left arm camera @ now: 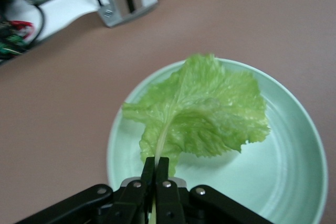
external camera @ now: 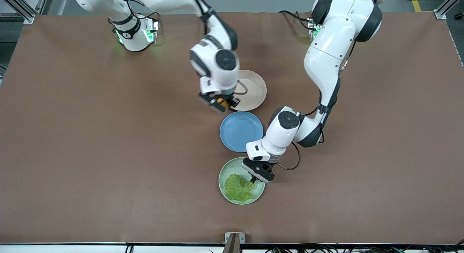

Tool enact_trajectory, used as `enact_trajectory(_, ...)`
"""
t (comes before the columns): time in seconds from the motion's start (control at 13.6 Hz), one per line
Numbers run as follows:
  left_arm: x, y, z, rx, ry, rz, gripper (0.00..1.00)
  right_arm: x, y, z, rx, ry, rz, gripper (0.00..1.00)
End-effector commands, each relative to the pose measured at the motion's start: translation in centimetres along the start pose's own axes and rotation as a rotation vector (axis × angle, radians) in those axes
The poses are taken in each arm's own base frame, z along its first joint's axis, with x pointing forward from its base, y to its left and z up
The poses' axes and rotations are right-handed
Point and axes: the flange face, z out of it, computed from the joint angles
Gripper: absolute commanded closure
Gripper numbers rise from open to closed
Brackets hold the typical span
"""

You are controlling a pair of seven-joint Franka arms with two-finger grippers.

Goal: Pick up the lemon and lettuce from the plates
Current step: 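Carry the lemon outward with the right gripper while the left gripper carries lettuce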

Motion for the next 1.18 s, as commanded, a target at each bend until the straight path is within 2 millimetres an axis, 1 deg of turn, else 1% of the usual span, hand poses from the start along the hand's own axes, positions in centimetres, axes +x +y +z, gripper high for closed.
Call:
enact_trajectory(0.0,1.5,-2.5,-3.7,0.018,-0.058,-0.017,1.00,7.6,5.4,-2.6,0.008,-0.021,-0.162,1.00)
enact_trajectory(0.07,2.2,-2.5,-5.0,0.015,-0.080,-0.022,1.00,10.7,7.6,-2.9,0.012,-0.027,-0.229,1.00)
enact_trajectory(0.15,2.7,-3.6,-6.4,0.020,-0.109,-0.034,1.00,13.4,9.7,-3.1,0.016,-0.032,-0.278,1.00)
enact_trajectory(0.22,3.3,-4.9,-8.1,0.026,-0.136,-0.046,1.00,15.6,11.3,-3.2,0.021,-0.035,-0.325,1.00)
enact_trajectory(0.29,3.8,-5.9,-9.9,0.030,-0.159,-0.060,1.00,18.1,13.2,-3.0,0.023,-0.041,-0.360,1.00)
enact_trajectory(0.37,4.3,-6.7,-12.1,0.035,-0.183,-0.074,1.00,20.2,14.6,-2.8,0.025,-0.044,-0.376,1.00)
enact_trajectory(0.44,4.3,-8.5,-14.2,0.046,-0.207,-0.094,1.00,22.4,16.3,-2.6,0.030,-0.045,-0.397,1.00)
enact_trajectory(0.52,3.8,-10.0,-16.0,0.057,-0.243,-0.102,1.00,24.5,18.1,-2.3,0.034,-0.051,-0.441,1.00)
enact_trajectory(0.59,2.7,-10.6,-17.7,0.060,-0.286,-0.125,0.99,26.6,20.2,-1.9,0.042,-0.059,-0.477,1.00)
enact_trajectory(0.66,1.2,-12.2,-18.7,0.068,-0.312,-0.151,0.99,28.3,21.9,-1.6,0.047,-0.062,-0.513,1.00)
enact_trajectory(0.74,-0.7,-14.5,-19.7,0.079,-0.334,-0.176,0.99,29.5,23.5,-0.9,0.053,-0.057,-0.552,1.00)
enact_trajectory(0.81,-2.5,-16.4,-20.3,0.086,-0.360,-0.201,0.99,30.6,25.1,0.0,0.063,-0.043,-0.587,1.00)
enact_trajectory(0.88,-4.4,-17.3,-20.6,0.090,-0.389,-0.225,0.99,31.3,26.6,1.2,0.071,-0.027,-0.618,1.00)
enact_trajectory(0.96,-6.8,-18.4,-20.7,0.094,-0.423,-0.265,0.99,31.7,27.6,2.1,0.075,-0.013,-0.644,1.00)
enact_trajectory(1.03,-9.0,-20.0,-20.8,0.099,-0.451,-0.299,0.99,32.3,28.7,2.8,0.077,-0.004,-0.654,1.00)
enact_trajectory(1.1,-10.9,-21.4,-21.1,0.104,-0.474,-0.328,0.99,32.5,29.0,3.5,0.079,0.008,-0.663,1.00)
